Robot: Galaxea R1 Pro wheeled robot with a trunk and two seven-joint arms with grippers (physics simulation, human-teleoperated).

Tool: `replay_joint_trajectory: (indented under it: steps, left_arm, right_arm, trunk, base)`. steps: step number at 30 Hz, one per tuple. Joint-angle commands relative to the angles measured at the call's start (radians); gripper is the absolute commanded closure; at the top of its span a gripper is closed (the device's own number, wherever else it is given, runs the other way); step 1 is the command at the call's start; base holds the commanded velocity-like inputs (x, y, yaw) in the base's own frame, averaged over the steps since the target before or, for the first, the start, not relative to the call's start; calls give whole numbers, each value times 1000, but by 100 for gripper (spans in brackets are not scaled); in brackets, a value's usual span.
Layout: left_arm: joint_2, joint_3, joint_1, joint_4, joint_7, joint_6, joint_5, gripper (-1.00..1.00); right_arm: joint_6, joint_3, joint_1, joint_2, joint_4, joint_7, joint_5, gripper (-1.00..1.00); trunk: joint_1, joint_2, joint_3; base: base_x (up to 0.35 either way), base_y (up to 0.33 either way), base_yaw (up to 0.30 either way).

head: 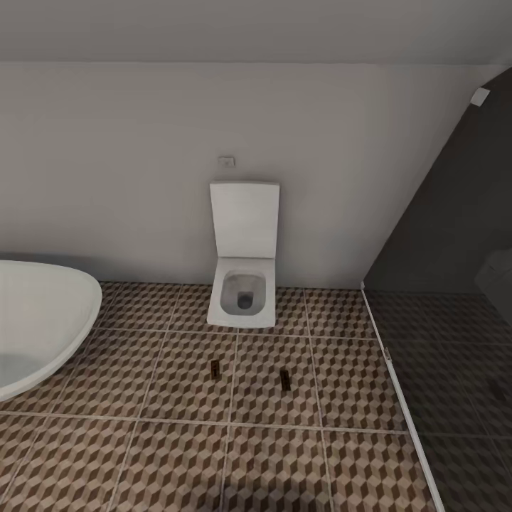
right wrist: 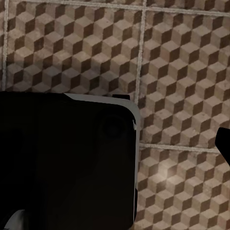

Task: Take the four mousetraps from the cabinet in the bathroom and place them on the bathroom floor. Make sure all four end up on the same floor surface, and ensure that at least two of them are either under or directly next to the same bathroom sink.

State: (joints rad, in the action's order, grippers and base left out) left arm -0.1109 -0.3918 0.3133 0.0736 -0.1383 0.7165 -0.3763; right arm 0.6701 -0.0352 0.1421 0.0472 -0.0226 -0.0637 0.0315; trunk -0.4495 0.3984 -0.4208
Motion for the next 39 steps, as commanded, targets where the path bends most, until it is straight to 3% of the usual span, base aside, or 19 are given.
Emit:
replay_joint_trajectory:
  steps: [1, 39]
  left_arm:
    - [1, -9, 1, 3, -4, 4, -3, -100]
    - [1, -9, 1, 3, -4, 4, -3, -100]
  right_arm:
    - [3, -3, 1, 0, 1, -4, 4, -100]
    - [3, -3, 1, 0, 1, -4, 4, -100]
  trunk:
    - [0, 2, -1]
    - [0, 2, -1]
  base:
    - [0, 0, 0]
    - [0, 0, 0]
